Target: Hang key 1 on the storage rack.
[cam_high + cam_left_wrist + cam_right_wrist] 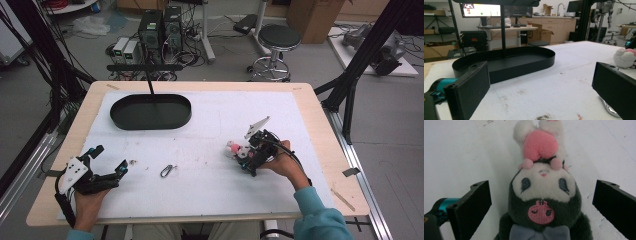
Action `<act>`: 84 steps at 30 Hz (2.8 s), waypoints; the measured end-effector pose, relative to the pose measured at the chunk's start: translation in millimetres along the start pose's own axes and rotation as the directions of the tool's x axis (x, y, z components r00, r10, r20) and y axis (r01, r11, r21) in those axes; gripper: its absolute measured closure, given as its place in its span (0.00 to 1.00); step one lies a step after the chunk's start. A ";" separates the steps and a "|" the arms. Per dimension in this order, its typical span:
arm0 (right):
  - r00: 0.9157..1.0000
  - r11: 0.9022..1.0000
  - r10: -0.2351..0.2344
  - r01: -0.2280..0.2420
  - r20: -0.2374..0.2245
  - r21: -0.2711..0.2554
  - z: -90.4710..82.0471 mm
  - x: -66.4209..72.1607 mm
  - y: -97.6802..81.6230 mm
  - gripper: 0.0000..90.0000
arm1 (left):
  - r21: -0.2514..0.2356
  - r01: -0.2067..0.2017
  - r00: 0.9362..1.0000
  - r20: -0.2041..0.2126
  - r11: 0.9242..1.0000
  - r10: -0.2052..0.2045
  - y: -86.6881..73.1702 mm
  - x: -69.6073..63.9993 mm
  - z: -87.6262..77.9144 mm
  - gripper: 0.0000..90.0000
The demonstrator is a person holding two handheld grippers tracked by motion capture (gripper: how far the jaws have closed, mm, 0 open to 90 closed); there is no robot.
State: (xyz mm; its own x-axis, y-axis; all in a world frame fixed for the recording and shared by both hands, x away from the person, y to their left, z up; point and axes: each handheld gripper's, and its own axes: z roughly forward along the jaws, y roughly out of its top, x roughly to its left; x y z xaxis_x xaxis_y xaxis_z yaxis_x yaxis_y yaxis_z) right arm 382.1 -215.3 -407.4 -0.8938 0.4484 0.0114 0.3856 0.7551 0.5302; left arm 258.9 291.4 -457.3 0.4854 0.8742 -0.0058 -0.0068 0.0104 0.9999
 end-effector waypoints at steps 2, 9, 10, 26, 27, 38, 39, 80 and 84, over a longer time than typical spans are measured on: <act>1.000 1.000 -0.001 0.001 -0.001 0.005 1.6 0.0 0.3 0.01 | 0.000 -0.001 1.000 0.000 1.000 0.001 0.0 0.0 0.0 0.02; 1.000 1.000 -0.001 0.001 -0.013 0.031 6.2 -0.6 0.5 0.02 | -0.001 0.001 1.000 -0.002 1.000 -0.001 -0.1 -0.1 0.1 0.02; 1.000 0.999 -0.006 0.007 -0.013 0.035 6.6 -0.9 0.3 0.06 | -0.001 0.001 1.000 -0.002 1.000 -0.001 -0.1 -0.1 0.1 0.02; 0.999 0.997 0.023 -0.020 -0.043 0.068 6.3 -7.2 0.0 0.43 | 0.002 -0.001 1.000 -0.001 1.000 0.001 0.1 0.0 0.2 0.02; 0.998 0.997 0.026 -0.022 -0.049 0.069 5.8 -7.5 0.0 0.44 | 0.002 0.000 1.000 -0.001 1.000 0.000 0.1 0.1 0.2 0.02; 0.997 0.999 0.023 -0.020 -0.073 0.041 2.8 -8.4 0.0 0.44 | 0.002 -0.003 1.000 0.000 1.000 0.003 0.3 -0.2 0.1 0.02; 0.997 1.000 0.017 -0.015 -0.078 0.026 1.9 -7.7 0.5 0.44 | 0.002 -0.003 1.000 0.001 1.000 0.003 0.3 -0.3 0.1 0.02; 0.947 0.937 -0.202 0.113 -0.250 -0.330 -23.5 24.9 63.2 0.44 | 0.173 -0.107 0.855 0.518 0.979 0.002 87.1 -11.0 84.0 0.02; 0.941 0.930 -0.220 0.122 -0.258 -0.346 -23.4 27.9 72.3 0.44 | 0.195 -0.145 0.827 0.562 0.970 0.011 94.6 -19.0 94.5 0.02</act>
State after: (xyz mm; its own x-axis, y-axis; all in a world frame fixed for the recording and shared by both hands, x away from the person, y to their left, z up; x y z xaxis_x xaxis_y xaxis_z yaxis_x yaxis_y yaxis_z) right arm 379.8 -159.5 -348.9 -0.9847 0.1325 0.1134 0.1704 0.5914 0.7881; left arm 331.7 229.8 -361.6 0.8928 0.4502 0.0121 0.0933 -0.2111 0.9730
